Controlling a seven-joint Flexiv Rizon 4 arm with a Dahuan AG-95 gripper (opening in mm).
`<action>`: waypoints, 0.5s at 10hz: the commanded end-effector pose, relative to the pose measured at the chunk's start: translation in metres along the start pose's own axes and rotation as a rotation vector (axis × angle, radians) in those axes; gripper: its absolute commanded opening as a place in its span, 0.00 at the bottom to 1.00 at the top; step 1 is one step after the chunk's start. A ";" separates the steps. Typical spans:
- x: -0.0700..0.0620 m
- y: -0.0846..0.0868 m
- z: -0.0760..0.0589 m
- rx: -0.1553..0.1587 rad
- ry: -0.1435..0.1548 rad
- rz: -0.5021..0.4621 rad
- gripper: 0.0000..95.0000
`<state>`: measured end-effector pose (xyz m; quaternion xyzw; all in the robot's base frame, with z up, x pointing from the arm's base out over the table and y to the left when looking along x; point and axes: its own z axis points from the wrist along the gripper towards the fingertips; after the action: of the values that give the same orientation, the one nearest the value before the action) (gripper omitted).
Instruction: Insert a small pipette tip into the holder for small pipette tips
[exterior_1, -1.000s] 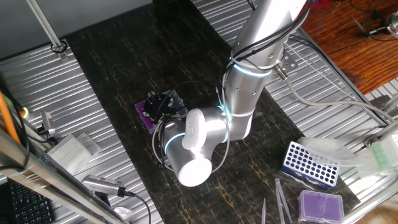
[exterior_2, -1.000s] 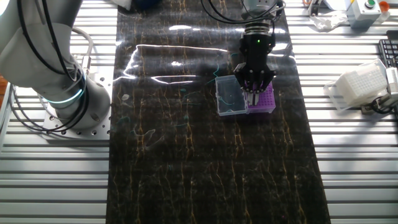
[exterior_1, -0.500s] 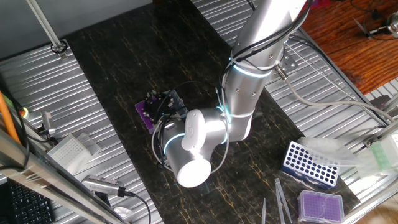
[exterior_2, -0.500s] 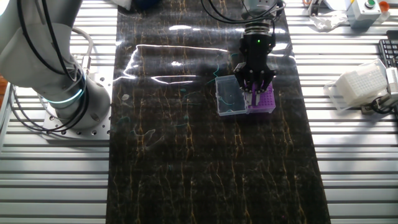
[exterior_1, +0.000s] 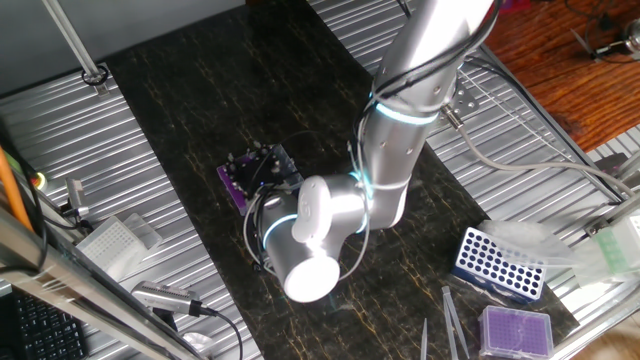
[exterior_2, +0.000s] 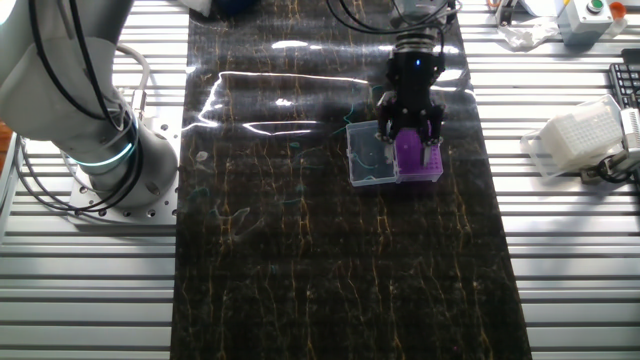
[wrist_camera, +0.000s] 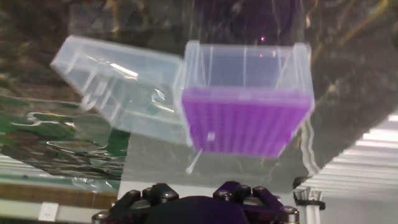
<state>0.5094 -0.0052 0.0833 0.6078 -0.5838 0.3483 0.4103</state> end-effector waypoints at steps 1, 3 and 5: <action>0.006 0.004 -0.004 0.010 -0.045 0.101 0.00; 0.012 0.006 -0.002 0.010 -0.094 0.161 0.00; 0.022 0.010 0.005 0.004 -0.174 0.210 0.00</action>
<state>0.5046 -0.0132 0.0973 0.5748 -0.6597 0.3450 0.3397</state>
